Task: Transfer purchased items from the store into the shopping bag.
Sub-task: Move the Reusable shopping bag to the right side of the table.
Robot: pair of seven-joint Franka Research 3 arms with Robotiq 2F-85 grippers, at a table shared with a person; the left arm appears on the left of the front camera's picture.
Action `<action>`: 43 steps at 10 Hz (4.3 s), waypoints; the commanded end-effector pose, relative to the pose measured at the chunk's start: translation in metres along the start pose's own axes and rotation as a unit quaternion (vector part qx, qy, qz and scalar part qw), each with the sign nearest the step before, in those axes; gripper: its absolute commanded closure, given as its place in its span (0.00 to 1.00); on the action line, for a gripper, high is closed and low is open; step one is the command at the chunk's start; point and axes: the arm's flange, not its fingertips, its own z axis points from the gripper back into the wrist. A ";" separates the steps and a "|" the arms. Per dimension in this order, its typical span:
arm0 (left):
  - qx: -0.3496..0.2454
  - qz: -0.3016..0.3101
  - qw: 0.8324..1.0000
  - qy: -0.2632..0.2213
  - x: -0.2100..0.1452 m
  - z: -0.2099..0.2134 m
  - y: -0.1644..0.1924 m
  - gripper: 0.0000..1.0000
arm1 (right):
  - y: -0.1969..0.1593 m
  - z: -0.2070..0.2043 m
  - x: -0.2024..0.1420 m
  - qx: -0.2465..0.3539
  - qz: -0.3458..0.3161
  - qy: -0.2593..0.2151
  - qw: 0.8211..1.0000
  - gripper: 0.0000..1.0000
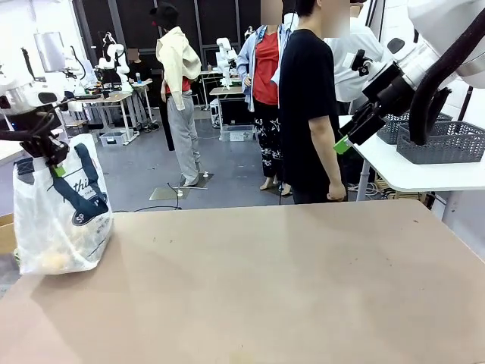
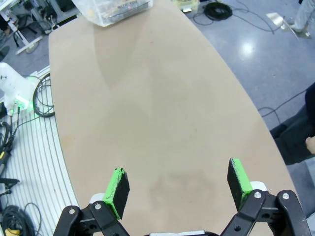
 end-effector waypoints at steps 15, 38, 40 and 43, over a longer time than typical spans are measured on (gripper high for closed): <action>-0.025 0.010 1.000 0.003 -0.015 -0.016 0.014 0.82 | 0.000 -0.002 0.000 -0.004 0.004 -0.006 1.000 0.00; -0.204 -0.370 0.887 -0.184 -0.022 0.097 -0.053 0.00 | 0.000 -0.002 0.000 -0.004 0.004 -0.006 1.000 0.00; -0.200 -0.385 0.879 -0.199 -0.021 0.095 -0.050 0.00 | 0.000 -0.002 0.000 -0.004 0.004 -0.006 1.000 0.00; -0.195 -0.378 0.885 -0.188 -0.020 0.096 -0.054 0.00 | 0.000 -0.002 0.000 -0.004 0.004 -0.006 1.000 0.00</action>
